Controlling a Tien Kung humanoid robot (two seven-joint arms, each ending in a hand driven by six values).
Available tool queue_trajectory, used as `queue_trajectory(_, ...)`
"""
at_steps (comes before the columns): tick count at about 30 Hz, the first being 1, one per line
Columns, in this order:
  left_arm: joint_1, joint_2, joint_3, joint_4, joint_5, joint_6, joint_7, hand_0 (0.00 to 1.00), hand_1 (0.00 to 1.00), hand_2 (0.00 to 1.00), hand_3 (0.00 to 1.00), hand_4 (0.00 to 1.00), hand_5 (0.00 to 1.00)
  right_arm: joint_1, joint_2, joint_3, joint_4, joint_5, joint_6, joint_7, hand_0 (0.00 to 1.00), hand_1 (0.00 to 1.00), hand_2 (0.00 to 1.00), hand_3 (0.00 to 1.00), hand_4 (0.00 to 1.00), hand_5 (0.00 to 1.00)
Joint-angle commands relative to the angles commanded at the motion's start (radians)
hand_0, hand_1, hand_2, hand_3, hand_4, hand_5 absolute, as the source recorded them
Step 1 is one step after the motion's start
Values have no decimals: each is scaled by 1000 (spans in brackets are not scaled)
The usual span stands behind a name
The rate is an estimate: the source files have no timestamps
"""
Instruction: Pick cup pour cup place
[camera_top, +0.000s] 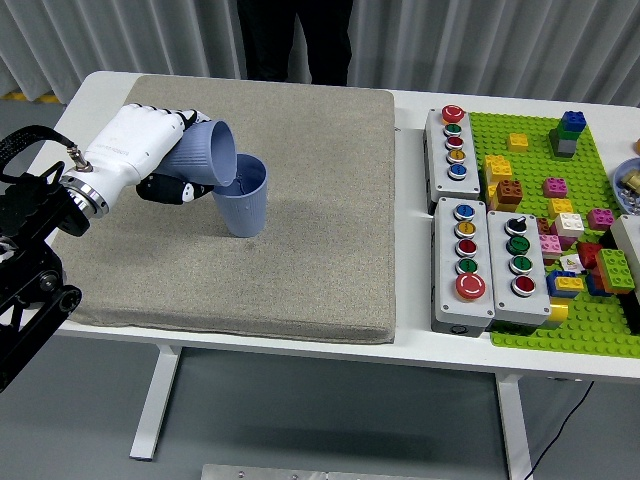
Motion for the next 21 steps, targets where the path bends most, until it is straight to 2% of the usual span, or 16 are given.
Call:
queue_trajectory(10, -8, 5, 6, -6, 0, -1, 3, 519, 539, 552, 522, 660, 237, 0, 1, 0, 0, -1, -1, 0, 680, 673, 682, 642, 439, 176)
queue_trajectory(21, -46, 32, 42, -1, 0, -4, 17, 520, 539, 552, 523, 658, 236, -8, 2, -2, 0, -3, 0, -2, 680, 674, 682, 641, 439, 176)
